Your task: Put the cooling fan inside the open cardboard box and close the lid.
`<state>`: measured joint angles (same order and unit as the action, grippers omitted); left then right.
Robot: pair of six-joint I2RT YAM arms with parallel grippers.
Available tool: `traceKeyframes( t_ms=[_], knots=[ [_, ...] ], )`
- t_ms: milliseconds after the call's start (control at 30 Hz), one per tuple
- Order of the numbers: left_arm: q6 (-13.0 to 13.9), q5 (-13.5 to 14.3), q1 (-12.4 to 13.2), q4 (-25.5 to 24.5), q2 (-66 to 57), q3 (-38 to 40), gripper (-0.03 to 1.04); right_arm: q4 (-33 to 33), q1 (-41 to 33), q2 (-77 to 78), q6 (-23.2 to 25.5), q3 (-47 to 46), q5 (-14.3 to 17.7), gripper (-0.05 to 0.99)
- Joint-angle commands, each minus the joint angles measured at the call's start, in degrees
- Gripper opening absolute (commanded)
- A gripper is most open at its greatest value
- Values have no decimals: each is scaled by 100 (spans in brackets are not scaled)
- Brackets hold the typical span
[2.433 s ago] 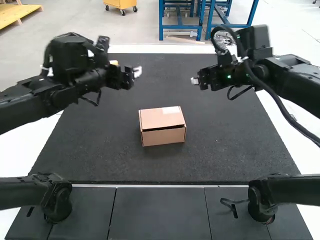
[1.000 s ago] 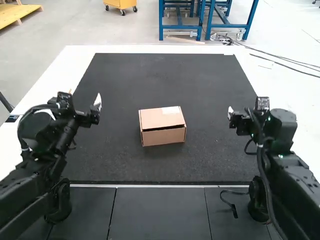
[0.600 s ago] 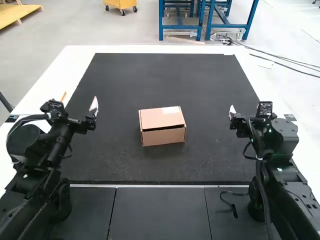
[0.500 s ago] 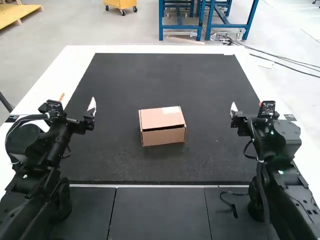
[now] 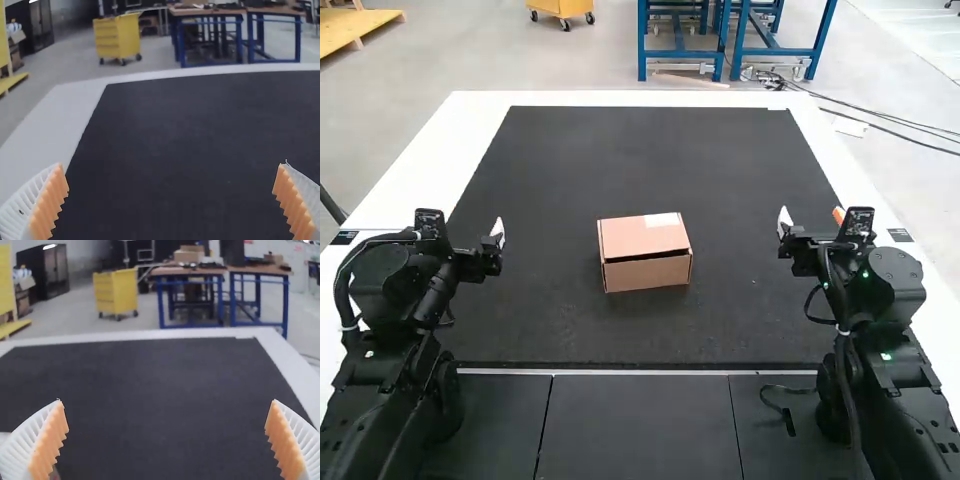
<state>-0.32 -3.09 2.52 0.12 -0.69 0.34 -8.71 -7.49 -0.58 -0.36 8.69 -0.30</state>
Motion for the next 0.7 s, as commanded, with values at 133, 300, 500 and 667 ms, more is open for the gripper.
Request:
traceKeyframes(
  t_ms=[133, 300, 500, 667],
  knots=[
    [-258, -77, 90, -117, 78, -43, 97, 247, -174, 49, 379, -869, 372, 91],
    [-258, -77, 231, -135, 78, -43, 97, 519, -412, 40, 159, -869, 539, 91],
    [-258, -77, 249, -100, 78, -34, 97, 634, -438, 49, -69, -860, 741, 91],
    [-214, -77, 213, -109, 78, -34, 97, 669, -438, 49, -201, -860, 838, 91]
  ],
)
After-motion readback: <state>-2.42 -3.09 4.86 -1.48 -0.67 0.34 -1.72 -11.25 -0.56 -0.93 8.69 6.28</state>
